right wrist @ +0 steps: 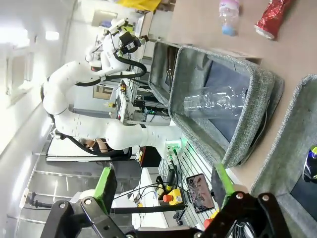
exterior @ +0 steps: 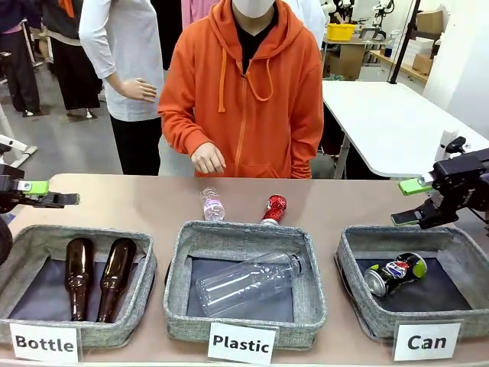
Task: Sort the can waste into the basket.
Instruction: Pick up the can waste from the table and place it in the right Fabric basket.
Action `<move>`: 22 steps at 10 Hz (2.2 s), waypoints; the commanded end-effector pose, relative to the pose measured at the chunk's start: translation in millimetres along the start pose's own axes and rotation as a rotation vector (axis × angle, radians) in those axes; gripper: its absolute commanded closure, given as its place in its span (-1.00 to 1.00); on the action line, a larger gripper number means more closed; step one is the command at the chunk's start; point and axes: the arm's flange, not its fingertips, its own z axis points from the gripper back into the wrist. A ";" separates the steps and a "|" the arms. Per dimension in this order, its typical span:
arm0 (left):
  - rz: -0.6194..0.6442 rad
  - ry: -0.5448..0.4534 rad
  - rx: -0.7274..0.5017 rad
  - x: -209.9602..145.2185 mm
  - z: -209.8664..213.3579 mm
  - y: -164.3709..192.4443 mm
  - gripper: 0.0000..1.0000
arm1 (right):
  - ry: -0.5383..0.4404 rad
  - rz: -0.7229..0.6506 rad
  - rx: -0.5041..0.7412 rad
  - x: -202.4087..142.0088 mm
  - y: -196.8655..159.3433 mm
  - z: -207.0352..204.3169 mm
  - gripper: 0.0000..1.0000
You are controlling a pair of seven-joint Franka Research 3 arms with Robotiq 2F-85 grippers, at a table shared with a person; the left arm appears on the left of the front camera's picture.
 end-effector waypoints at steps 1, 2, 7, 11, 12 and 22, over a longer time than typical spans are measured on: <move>0.013 -0.011 0.009 2.7 -3.3 -2.9 -1.00 | 0.011 0.018 0.001 -1.4 -0.6 0.2 -1.00; 0.013 -0.011 0.009 2.7 -3.3 -2.9 -1.00 | 0.011 0.018 0.001 -1.4 -0.6 0.2 -1.00; 0.013 -0.011 0.009 2.7 -3.3 -2.9 -1.00 | -0.045 -0.166 -0.340 62.1 36.7 -31.1 -1.00; 0.013 -0.011 0.009 2.7 -3.3 -2.9 -1.00 | -0.034 -0.352 -0.766 96.7 56.9 -55.3 -1.00; 0.013 -0.011 0.009 2.7 -3.3 -2.9 -1.00 | -0.033 -0.359 -0.799 104.6 59.0 -62.5 -1.00; 0.034 0.026 0.146 -5.6 80.1 -27.5 -1.00 | -0.078 -0.349 -0.713 78.5 50.2 -36.7 -1.00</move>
